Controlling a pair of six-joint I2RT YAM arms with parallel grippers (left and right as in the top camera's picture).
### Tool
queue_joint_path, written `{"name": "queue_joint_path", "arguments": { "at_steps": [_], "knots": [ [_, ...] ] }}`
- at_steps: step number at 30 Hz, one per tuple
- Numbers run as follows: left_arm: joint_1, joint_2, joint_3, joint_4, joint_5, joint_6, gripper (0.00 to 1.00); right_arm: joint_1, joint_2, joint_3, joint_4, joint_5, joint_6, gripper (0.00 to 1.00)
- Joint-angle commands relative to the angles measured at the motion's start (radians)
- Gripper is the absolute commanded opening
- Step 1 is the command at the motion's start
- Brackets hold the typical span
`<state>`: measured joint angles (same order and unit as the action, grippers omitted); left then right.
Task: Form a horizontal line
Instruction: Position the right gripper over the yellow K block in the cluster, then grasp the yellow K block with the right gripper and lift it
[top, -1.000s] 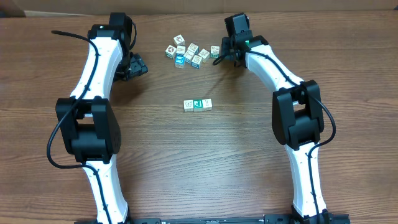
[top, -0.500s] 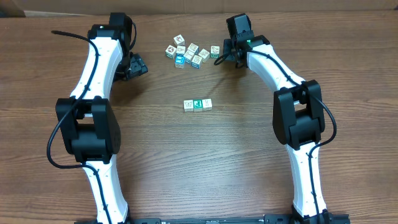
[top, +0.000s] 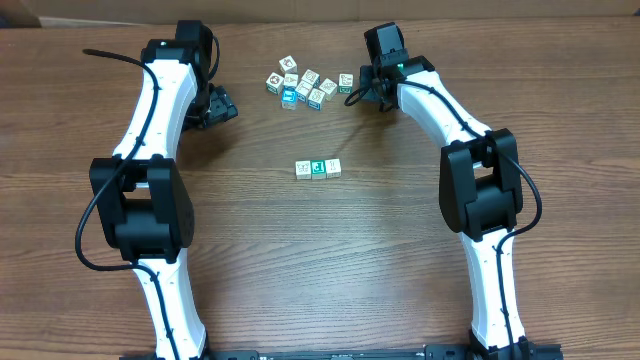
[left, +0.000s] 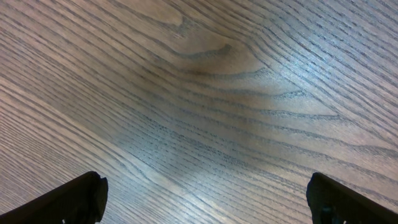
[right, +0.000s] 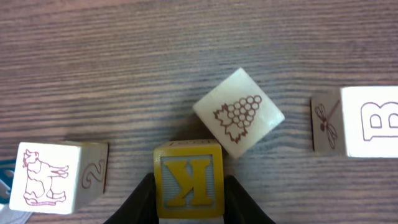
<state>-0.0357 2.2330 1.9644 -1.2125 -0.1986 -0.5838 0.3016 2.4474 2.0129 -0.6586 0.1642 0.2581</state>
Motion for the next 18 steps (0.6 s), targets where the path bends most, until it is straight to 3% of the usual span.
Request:
{"name": "queue_joint_path", "arguments": {
  "at_steps": [1, 11, 18],
  "knots": [
    [-0.004, -0.021, 0.021, -0.002, -0.011, 0.005, 1.00, -0.003, -0.047, 0.005, -0.032, -0.005, -0.002, 0.25],
    [-0.004, -0.021, 0.021, -0.002, -0.011, 0.005, 1.00, -0.003, -0.130, 0.005, -0.158, -0.024, 0.000, 0.25],
    [-0.004, -0.021, 0.021, -0.002, -0.011, 0.005, 1.00, -0.002, -0.133, 0.004, -0.311, -0.214, 0.003, 0.25]
  ]
}}
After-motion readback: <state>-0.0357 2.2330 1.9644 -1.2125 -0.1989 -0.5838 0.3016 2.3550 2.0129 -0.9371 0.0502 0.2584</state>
